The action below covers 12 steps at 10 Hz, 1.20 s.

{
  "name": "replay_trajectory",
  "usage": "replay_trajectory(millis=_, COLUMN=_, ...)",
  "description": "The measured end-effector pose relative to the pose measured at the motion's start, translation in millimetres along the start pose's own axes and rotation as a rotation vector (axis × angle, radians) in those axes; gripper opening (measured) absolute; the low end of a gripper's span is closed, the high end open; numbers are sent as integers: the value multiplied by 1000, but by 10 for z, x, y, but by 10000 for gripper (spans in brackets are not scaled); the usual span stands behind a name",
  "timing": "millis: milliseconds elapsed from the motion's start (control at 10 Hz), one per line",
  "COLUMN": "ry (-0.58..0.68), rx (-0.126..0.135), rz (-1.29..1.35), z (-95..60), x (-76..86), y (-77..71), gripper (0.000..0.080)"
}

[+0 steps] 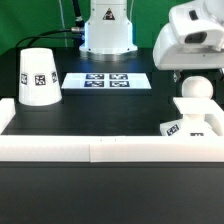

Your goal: Assemble lamp

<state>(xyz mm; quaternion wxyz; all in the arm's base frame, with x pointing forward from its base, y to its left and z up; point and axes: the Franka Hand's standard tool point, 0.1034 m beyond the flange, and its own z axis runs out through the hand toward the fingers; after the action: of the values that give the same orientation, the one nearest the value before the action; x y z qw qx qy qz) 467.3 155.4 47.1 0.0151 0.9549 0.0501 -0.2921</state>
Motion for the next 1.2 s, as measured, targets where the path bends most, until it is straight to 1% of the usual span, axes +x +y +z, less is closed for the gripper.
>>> replay_trajectory(millis=100, ry=-87, rx=-8, rz=0, z=23, x=-40, y=5, gripper=698)
replay_trajectory(millis=300, ry=-219, rx=-18, rz=-2, z=43, x=3, y=-4, gripper=698)
replay_trajectory(millis=500, ry=-319, rx=-26, rz=-4, z=96, x=21, y=1, gripper=698)
replay_trajectory(millis=600, ry=-300, rx=-23, rz=-4, z=107, x=66, y=-4, gripper=698)
replay_trajectory(millis=900, ry=-295, rx=-22, rz=-2, z=199, x=59, y=11, gripper=698)
replay_trajectory(millis=1200, ry=-287, rx=-22, rz=2, z=328, x=61, y=17, gripper=698)
